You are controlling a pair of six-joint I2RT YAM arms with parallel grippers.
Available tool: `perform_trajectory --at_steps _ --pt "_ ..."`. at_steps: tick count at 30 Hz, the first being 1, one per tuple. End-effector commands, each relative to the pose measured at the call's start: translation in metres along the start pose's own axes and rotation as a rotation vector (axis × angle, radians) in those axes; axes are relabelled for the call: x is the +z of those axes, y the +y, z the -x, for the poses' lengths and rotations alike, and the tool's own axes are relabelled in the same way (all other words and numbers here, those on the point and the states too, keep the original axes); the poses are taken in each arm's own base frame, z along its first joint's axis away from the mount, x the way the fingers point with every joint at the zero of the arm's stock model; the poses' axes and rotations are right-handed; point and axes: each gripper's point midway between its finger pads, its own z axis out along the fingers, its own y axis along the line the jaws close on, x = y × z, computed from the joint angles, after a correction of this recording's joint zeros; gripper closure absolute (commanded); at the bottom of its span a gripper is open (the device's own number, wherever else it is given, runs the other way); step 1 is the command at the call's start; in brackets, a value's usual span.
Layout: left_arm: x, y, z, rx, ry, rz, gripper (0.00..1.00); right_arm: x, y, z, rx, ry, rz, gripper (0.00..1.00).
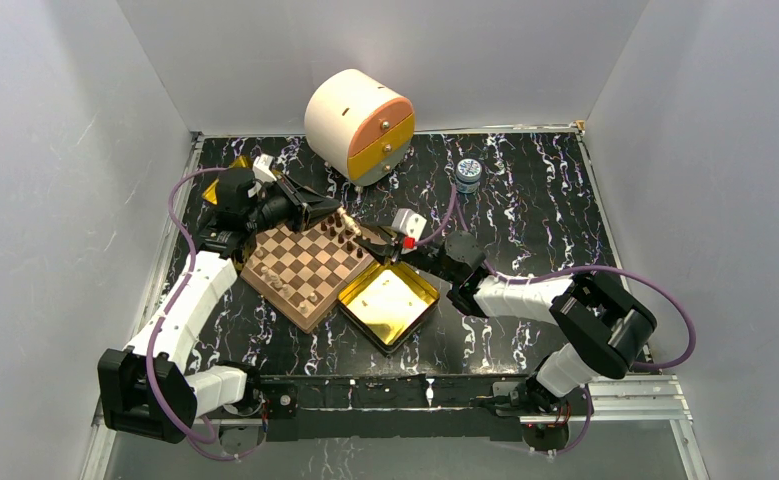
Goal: Set up the chess pieces on the board
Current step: Pick up the chess piece from the storage box.
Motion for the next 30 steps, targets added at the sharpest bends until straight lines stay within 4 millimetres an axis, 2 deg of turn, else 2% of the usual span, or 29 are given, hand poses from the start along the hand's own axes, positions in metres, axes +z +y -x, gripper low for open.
perform_trajectory --at_steps 1,5,15,20,25,29,30 --pt "-0.007 -0.01 -0.003 0.033 -0.009 -0.037 1.0 0.012 -0.008 0.036 -0.038 -0.114 -0.027 0.55" --pt "-0.007 -0.01 -0.003 0.036 -0.013 -0.036 1.0 0.011 -0.007 0.033 -0.031 -0.107 -0.03 0.57" --pt "-0.008 -0.015 0.001 0.087 -0.044 -0.06 1.0 0.002 -0.006 0.02 0.037 -0.054 -0.06 0.77" --pt "-0.009 -0.023 0.012 0.152 -0.113 -0.099 1.0 -0.005 -0.002 0.008 0.119 -0.012 -0.073 0.78" --pt "-0.004 -0.012 0.015 0.195 -0.119 -0.072 1.0 -0.009 0.002 0.003 0.201 0.02 -0.079 0.78" --pt "-0.007 -0.003 0.021 0.304 -0.144 -0.008 1.0 -0.009 0.006 -0.006 0.352 0.1 -0.094 0.77" --pt "-0.009 0.005 0.025 0.354 -0.156 0.046 1.0 -0.009 0.008 -0.009 0.391 0.123 -0.096 0.77"
